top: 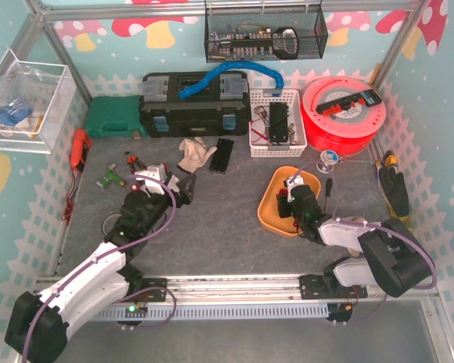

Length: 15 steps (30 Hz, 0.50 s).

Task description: Install the large spring

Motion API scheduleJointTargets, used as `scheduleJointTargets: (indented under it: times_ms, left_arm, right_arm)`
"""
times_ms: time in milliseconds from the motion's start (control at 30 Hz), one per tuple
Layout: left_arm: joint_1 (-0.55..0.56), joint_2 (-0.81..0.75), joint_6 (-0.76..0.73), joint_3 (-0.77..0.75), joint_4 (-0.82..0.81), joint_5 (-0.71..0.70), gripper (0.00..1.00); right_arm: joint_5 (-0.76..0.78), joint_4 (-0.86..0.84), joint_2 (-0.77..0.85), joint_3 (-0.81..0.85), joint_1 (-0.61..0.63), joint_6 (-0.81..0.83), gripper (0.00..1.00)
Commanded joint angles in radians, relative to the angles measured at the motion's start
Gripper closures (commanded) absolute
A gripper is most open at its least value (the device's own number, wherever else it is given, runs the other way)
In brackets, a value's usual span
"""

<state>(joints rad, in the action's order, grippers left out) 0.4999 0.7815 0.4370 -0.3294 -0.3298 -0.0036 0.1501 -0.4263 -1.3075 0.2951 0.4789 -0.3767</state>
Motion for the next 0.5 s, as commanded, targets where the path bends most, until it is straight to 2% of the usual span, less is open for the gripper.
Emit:
scheduleJointTargets:
  times_ms: [0,67,300,467]
  left_arm:
    - [0.008,-0.016,-0.024,0.009,0.004,-0.01,0.01]
    - [0.008,-0.017,-0.023,0.009,0.006,-0.011,0.01]
    - [0.008,-0.025,-0.019,0.01,0.01,-0.02,0.01]
    - [0.008,-0.03,-0.016,0.01,0.014,-0.026,0.01]
  right_arm:
    - [0.008,-0.114,-0.025,-0.008,0.006,0.01,0.57]
    - [0.0,-0.136,-0.037,-0.013,0.005,0.015,0.58]
    - [-0.02,-0.167,-0.011,-0.031,0.005,0.04,0.71]
    - [-0.015,-0.129,0.053,-0.028,0.006,0.047,0.86]
